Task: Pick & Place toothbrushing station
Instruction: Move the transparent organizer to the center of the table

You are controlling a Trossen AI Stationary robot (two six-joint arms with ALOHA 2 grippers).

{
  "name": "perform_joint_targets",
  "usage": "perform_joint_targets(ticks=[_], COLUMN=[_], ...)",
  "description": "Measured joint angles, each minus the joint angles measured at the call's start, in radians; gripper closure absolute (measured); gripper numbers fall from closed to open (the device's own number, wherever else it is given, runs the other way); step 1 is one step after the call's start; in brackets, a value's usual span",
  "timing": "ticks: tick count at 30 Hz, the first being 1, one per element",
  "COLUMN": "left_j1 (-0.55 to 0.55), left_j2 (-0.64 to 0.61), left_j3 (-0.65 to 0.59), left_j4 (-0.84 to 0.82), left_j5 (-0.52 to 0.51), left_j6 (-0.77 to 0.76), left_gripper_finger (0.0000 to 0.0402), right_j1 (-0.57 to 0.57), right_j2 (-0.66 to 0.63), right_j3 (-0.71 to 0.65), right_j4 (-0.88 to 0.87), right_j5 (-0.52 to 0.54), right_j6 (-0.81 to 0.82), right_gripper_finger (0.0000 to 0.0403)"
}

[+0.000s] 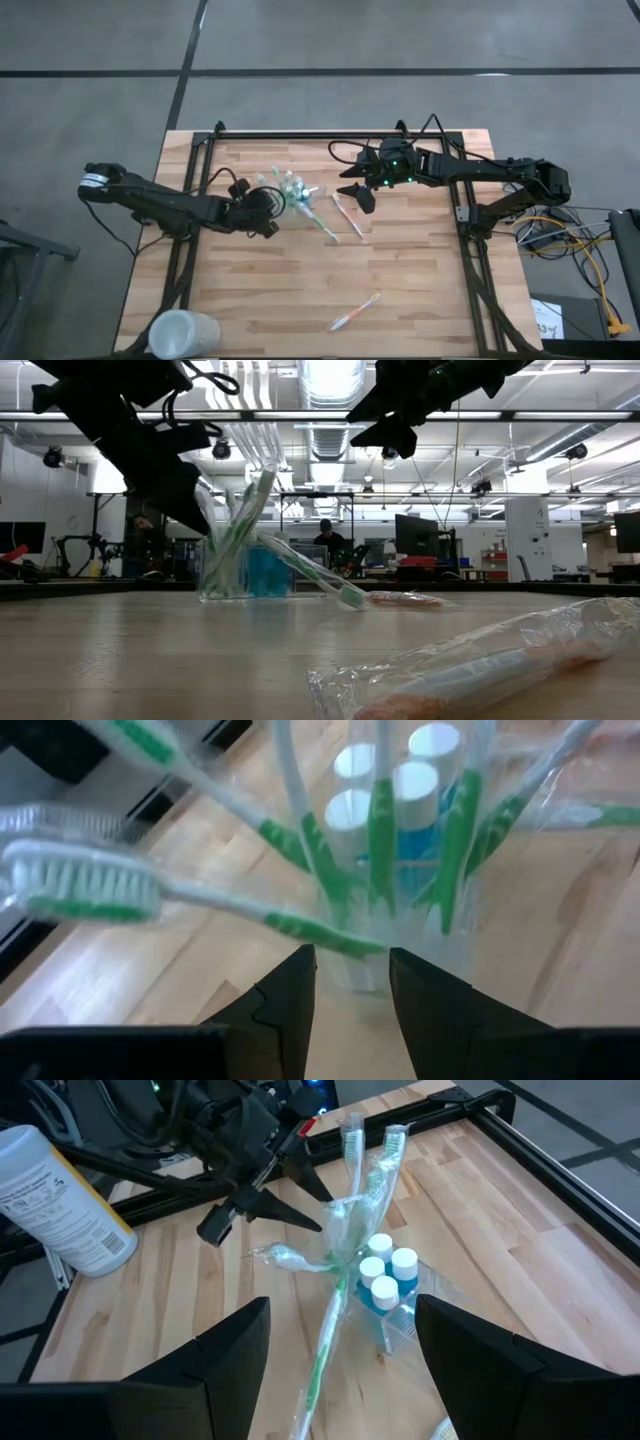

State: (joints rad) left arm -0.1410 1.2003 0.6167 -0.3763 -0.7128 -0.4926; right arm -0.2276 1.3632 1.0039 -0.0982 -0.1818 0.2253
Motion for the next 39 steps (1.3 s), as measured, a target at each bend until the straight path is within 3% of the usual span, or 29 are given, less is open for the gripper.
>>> perform_joint_targets(ticks=[10, 13, 17, 21, 26, 31, 39], left_j1=[0.003, 0.003, 0.002, 0.002, 0.002, -0.003, -0.002], left_j2=[-0.017, -0.028, -0.043, -0.054, -0.068, -0.081, -0.144], left_j3=[0.027, 0.065, 0.138, 0.239, 0.375, 0.515, 0.647], left_j4=[-0.008, -0.037, -0.092, -0.089, -0.088, -0.086, -0.086], left_j5=[0.031, 0.115, 0.301, 0.326, 0.231, 0.328, 0.332], left_j6=[0.008, 0.041, 0.076, 0.091, 0.253, 0.585, 0.68], left_gripper_finger=[0.0266, 0.0266, 0.0266, 0.0266, 0.0266, 0.0266, 0.0266], right_j1=[0.0, 0.0, 0.0, 0.0, 0.0, -0.007, -0.025], right_j2=[0.0, 0.0, 0.0, 0.0, 0.0, 0.0, 0.143], right_j3=[0.0, 0.0, 0.0, 0.0, 0.0, -0.001, 0.052], right_j4=[0.0, 0.0, -0.003, -0.041, -0.129, -0.152, -0.142], right_j5=[0.0, 0.0, 0.0, -0.004, -0.03, -0.036, -0.077], right_j6=[0.0, -0.001, -0.076, -0.221, -0.378, -0.452, -0.454], right_gripper_finger=[0.0158, 0.0158, 0.0158, 0.0158, 0.0158, 0.0158, 0.0158])
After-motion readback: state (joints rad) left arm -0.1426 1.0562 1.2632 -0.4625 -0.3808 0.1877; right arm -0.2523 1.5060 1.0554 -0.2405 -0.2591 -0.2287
